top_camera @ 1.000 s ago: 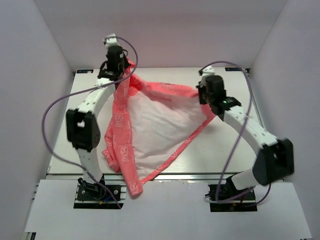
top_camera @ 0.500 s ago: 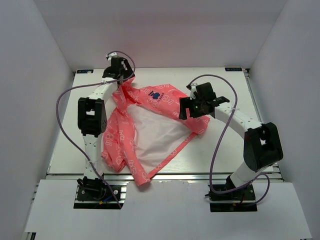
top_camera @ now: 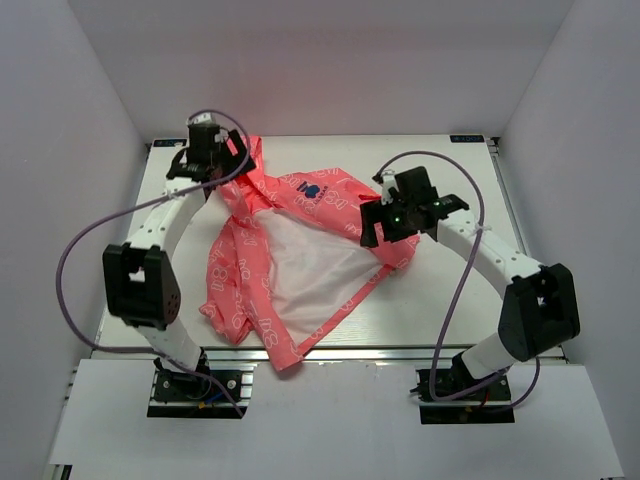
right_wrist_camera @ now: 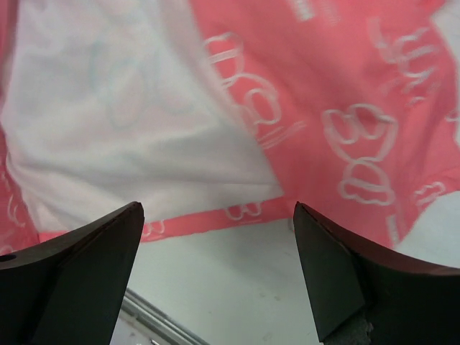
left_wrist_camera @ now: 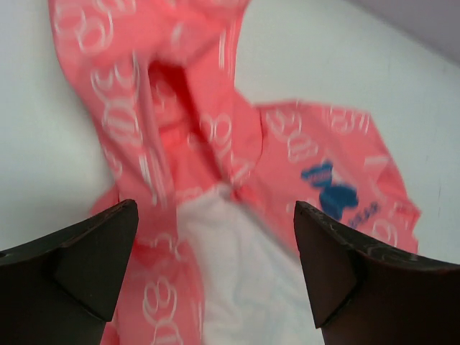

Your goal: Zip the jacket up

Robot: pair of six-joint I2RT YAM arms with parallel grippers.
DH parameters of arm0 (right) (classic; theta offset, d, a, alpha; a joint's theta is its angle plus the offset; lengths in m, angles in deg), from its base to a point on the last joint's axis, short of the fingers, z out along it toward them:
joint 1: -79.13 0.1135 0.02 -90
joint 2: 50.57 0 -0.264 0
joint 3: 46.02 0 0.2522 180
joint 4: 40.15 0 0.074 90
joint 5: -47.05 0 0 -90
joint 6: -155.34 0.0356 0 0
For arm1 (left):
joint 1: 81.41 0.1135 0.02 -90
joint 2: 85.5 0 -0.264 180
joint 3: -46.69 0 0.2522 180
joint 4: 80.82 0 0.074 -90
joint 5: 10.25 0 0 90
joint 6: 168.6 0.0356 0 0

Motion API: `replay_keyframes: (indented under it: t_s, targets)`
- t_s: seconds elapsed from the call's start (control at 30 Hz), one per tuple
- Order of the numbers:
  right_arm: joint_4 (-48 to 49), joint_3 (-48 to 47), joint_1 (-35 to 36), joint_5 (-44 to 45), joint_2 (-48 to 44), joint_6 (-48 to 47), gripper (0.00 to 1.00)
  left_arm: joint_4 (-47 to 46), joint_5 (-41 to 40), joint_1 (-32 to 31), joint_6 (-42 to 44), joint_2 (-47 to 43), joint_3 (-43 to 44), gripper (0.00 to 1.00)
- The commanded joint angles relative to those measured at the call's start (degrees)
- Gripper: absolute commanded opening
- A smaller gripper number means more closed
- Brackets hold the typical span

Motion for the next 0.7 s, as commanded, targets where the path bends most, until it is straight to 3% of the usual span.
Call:
replay_keyframes:
  t_s: [0.0, 0.13, 0.2, 0.33, 0.4, 0.67]
  targets:
    - [-4.1, 0.9, 6.5, -2.4, -3.9, -3.1, 0.89, 4.2, 7.3, -0.8, -0.2, -5.3, -8.0, 0.98]
    - [-2.1, 3.4, 23.0, -4.9, -3.6, -5.3, 0.89, 6.2, 5.7, -1.2, 0.2, -7.3, -14.2, 0.98]
    - [0.1, 4.3, 27.0, -9.6, -1.5, -5.3, 0.89, 4.6, 6.2, -1.1, 0.9, -7.3, -17.1, 0.98]
    - [2.7, 2.5, 40.5, -8.4, 3.7, -9.3, 0.89, 2.3, 2.6, -1.1, -0.8, -4.5, -18.1, 0.98]
    - [3.3, 2.0, 44.6, -7.8, 6.8, -10.4, 0.89, 1.9, 1.5, -1.0, -1.9, -1.9, -17.0, 0.98]
    - [12.5, 3.4, 49.7, -6.4, 12.8, -11.4, 0.89, -2.4, -2.7, -0.9, -2.8, 2.4, -16.2, 0.98]
